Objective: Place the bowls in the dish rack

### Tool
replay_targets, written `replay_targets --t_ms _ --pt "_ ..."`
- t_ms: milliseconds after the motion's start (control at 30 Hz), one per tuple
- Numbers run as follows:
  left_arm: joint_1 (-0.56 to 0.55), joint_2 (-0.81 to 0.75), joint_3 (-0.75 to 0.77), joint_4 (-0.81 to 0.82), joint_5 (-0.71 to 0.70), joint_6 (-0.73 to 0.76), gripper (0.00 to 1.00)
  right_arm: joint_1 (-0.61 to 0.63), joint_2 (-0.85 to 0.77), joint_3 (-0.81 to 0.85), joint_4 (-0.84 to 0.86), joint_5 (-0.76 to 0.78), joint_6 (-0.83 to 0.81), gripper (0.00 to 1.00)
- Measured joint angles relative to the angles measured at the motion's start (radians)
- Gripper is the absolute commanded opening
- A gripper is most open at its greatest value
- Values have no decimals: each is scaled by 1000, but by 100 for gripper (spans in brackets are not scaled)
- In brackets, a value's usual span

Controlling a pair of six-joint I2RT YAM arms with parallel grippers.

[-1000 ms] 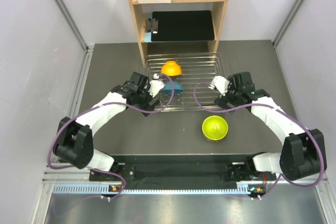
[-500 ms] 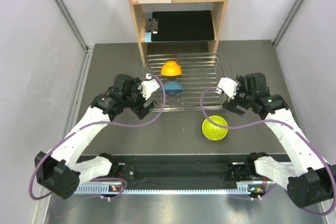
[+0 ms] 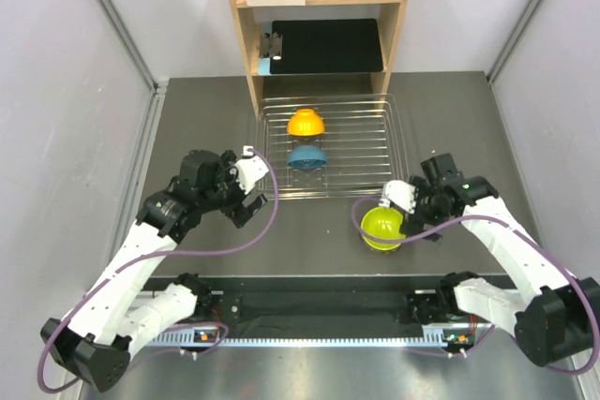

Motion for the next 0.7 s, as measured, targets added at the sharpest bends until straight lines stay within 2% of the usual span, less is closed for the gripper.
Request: replay_targets --t_ms 267,700 --pt "0 -19 -25 -35 -16 -2 99 97 76 -108 76 -34 42 100" --pt "0 -63 -33 -55 -30 -2 99 201 154 -114 202 -67 114 100"
